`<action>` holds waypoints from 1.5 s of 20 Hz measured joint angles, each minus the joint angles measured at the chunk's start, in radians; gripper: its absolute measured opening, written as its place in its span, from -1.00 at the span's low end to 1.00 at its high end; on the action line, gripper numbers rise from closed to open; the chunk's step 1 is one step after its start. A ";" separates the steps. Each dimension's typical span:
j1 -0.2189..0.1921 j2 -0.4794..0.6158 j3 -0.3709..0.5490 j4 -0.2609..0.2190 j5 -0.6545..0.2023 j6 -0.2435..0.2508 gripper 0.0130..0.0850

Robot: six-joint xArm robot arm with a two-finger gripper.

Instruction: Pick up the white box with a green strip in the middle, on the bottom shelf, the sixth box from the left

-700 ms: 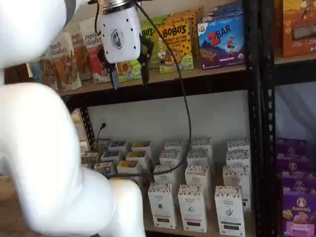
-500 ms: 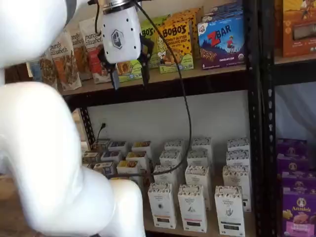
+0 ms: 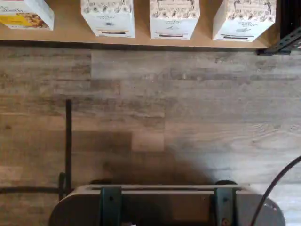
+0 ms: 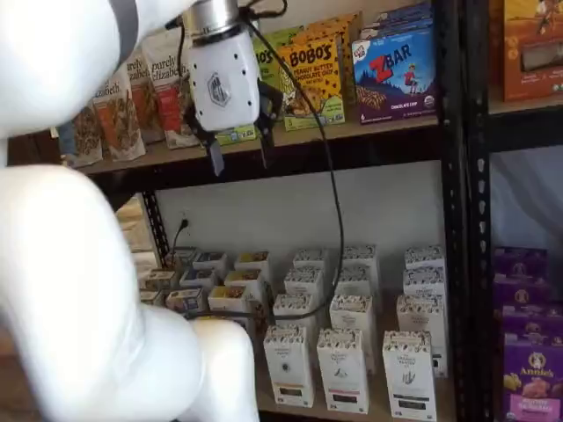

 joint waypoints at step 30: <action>-0.159 0.159 0.525 -0.030 -0.690 -0.145 1.00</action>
